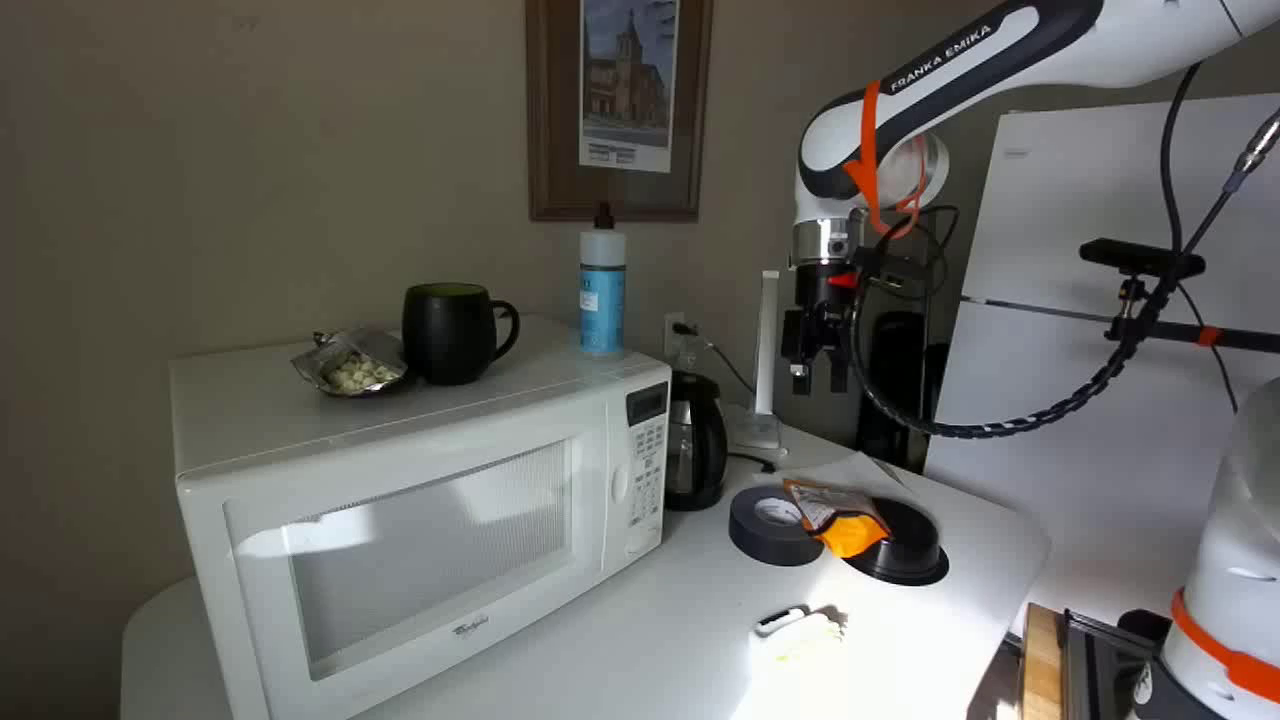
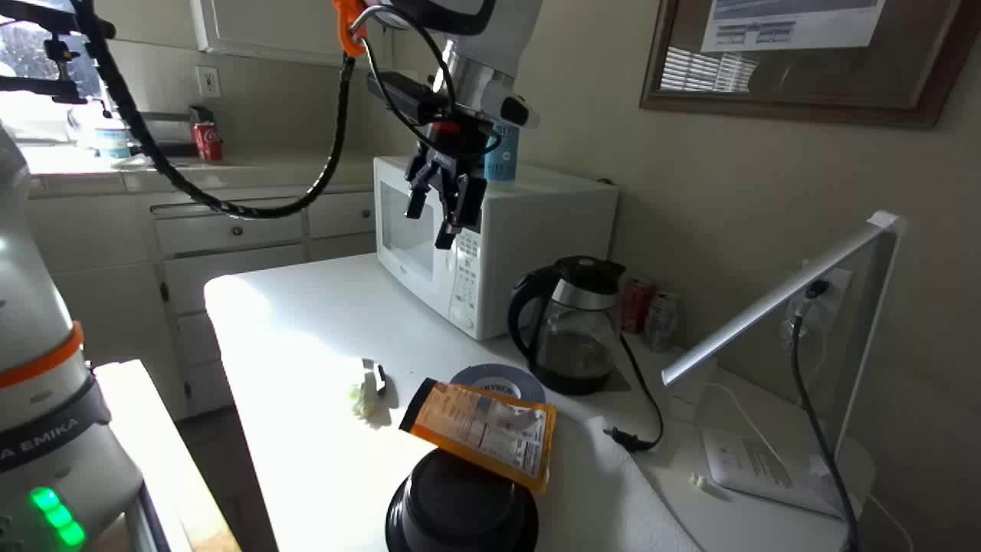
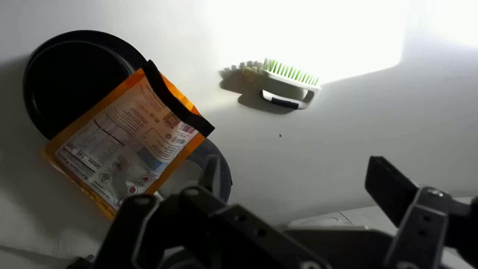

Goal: Put the brush in the mug.

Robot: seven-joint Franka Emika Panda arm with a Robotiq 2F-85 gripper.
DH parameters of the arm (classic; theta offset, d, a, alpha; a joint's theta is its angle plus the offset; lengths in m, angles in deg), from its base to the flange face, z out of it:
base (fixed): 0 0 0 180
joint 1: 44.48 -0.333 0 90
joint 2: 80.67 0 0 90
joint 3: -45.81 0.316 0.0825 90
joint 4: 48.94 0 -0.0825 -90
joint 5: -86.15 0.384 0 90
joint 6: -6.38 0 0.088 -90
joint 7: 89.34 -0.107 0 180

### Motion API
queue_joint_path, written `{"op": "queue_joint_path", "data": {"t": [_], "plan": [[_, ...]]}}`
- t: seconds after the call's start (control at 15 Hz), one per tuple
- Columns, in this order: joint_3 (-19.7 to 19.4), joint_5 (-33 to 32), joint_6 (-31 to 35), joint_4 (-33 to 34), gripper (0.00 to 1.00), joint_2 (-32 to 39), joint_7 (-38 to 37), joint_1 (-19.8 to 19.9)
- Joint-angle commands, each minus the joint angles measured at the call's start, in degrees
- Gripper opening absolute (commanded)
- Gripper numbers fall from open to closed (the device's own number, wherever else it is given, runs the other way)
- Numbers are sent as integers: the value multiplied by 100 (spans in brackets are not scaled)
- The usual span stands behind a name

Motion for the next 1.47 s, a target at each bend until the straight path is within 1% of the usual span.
{"op": "queue_joint_path", "data": {"t": [0.0, 0.27, 0.33, 0.4, 0.47, 0.67, 0.87, 0.93, 1.0, 1.07, 1.13, 1.27, 1.4], "plan": [[110, 27, -10, 8, 100, 9, 25, 118], [110, 27, -10, 8, 100, 9, 25, 118], [131, 15, -10, 54, 100, 101, 65, 87], [204, -16, 165, 63, 100, 179, 189, 9], [363, -128, 341, 78, 100, 329, 340, -124], [825, -109, 1064, -38, 100, 561, 511, -440], [1299, -87, 2011, -400, 100, 701, 666, -797], [1397, 43, 2369, -560, 100, 771, 869, -909], [1475, 320, 2697, -772, 100, 872, 1006, -1019], [1549, 521, 2915, -917, 100, 978, 1126, -1110], [1602, 724, 3014, -1074, 100, 1055, 1266, -1175], [1652, 940, 3005, -1355, 100, 1191, 1398, -1194], [1621, 896, 2868, -1579, 100, 1243, 1346, -1093]]}}
